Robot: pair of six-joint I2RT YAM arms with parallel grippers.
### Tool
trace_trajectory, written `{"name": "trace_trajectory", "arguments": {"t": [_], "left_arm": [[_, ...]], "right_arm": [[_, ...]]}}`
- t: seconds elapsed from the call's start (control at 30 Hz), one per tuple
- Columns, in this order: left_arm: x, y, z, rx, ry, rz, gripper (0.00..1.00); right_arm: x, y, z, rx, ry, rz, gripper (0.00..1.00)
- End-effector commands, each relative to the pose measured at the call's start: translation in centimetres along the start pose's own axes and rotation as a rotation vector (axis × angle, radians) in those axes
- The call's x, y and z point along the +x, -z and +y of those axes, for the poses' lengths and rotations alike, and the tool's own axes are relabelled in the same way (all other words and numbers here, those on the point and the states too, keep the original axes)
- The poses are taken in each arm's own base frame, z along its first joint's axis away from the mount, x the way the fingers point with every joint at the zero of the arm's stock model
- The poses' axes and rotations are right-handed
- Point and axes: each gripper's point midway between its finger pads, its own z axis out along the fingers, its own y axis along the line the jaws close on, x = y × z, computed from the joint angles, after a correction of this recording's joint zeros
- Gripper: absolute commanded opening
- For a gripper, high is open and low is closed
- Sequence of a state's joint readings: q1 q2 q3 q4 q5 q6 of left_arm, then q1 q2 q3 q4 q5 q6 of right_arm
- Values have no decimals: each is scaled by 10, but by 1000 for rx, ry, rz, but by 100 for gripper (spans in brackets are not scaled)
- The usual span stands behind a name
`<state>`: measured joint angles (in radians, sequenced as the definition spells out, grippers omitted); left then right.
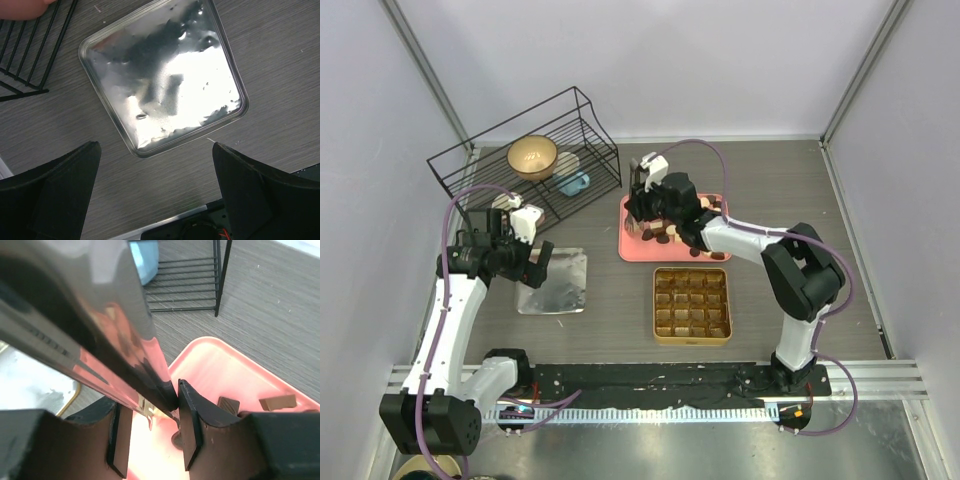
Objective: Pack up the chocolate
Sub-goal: Pick up the fake chocolate from the plate.
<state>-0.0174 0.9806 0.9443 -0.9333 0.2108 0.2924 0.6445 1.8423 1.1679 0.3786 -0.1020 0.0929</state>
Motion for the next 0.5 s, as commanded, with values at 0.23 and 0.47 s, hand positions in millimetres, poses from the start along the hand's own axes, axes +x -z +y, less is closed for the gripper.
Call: {"name": "trace_trajectory", "arguments": {"t": [0.23, 0.47], "left_arm": [[-13, 15, 8, -52, -23, -51, 100], [-12, 25, 8, -70, -27, -68, 100]], "right_arm": [[-91, 112, 49, 17, 52, -203, 34], [-66, 175, 68, 0, -11, -190, 34]]}}
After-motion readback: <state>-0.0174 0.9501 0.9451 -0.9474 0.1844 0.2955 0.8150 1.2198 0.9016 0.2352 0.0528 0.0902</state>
